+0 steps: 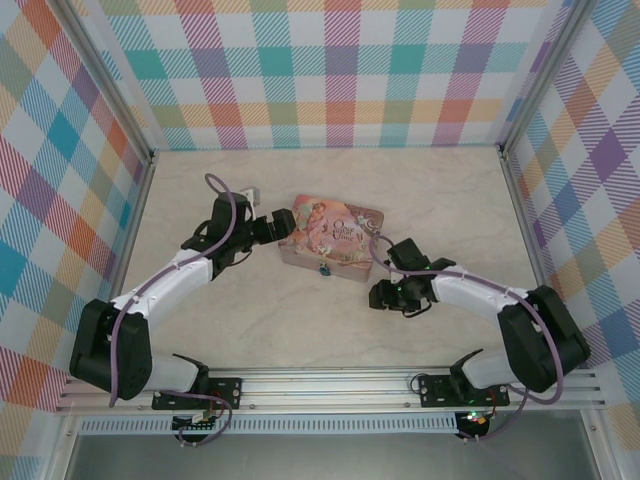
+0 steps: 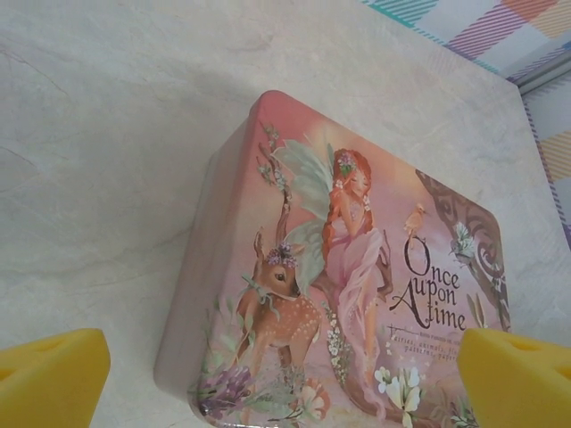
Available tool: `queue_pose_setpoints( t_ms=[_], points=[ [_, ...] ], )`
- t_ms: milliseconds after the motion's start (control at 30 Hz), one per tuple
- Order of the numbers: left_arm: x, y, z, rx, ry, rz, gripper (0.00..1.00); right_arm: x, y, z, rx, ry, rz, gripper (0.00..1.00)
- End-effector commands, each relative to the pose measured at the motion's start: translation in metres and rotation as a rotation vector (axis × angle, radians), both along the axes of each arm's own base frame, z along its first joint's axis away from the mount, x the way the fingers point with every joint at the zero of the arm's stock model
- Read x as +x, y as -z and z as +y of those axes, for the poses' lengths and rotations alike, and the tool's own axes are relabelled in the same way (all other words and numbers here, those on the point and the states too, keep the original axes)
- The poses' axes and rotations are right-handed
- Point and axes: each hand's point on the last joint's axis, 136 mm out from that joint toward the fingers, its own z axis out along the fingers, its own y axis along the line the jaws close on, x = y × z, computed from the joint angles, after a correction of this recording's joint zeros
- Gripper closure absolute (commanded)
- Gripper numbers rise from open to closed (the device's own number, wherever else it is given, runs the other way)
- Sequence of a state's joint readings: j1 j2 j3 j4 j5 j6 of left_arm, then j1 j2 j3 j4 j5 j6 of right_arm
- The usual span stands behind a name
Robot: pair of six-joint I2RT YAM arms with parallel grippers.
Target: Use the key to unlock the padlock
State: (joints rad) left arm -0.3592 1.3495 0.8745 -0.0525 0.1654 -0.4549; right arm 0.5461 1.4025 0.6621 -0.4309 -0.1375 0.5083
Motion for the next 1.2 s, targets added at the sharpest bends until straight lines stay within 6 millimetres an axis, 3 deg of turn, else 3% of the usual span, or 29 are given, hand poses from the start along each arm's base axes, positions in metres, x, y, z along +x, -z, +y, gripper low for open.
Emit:
queue_pose_setpoints(
  t_ms=[0, 433, 733, 800, 933, 1167],
  points=[
    [-0.002, -0.009, 0.005, 0.005, -0.02, -0.017, 0.0, 0.009, -0.001, 0.002, -0.042, -0.009, -0.021, 0.51],
    [-0.002, -0.011, 0.007, 0.008, -0.023, -0.027, 0.0, 0.006, 0.016, 0.009, -0.068, -0.031, 0.003, 0.72],
    [-0.006, -0.01, 0.012, 0.033, -0.029, -0.025, 0.0, 0.004, 0.014, 0.01, -0.061, -0.032, -0.001, 0.95],
    [-0.006, -0.014, 0.013, 0.038, -0.029, -0.034, 0.0, 0.006, 0.007, 0.009, -0.059, -0.034, -0.029, 1.0],
    [-0.009, -0.021, 0.013, 0.031, -0.026, -0.052, 0.0, 0.011, -0.013, 0.01, -0.03, -0.04, -0.099, 1.0],
    [-0.015, -0.049, -0.003, -0.08, 0.035, -0.082, 0.0, 0.023, -0.071, 0.028, 0.146, -0.003, -0.25, 1.0]
  ],
)
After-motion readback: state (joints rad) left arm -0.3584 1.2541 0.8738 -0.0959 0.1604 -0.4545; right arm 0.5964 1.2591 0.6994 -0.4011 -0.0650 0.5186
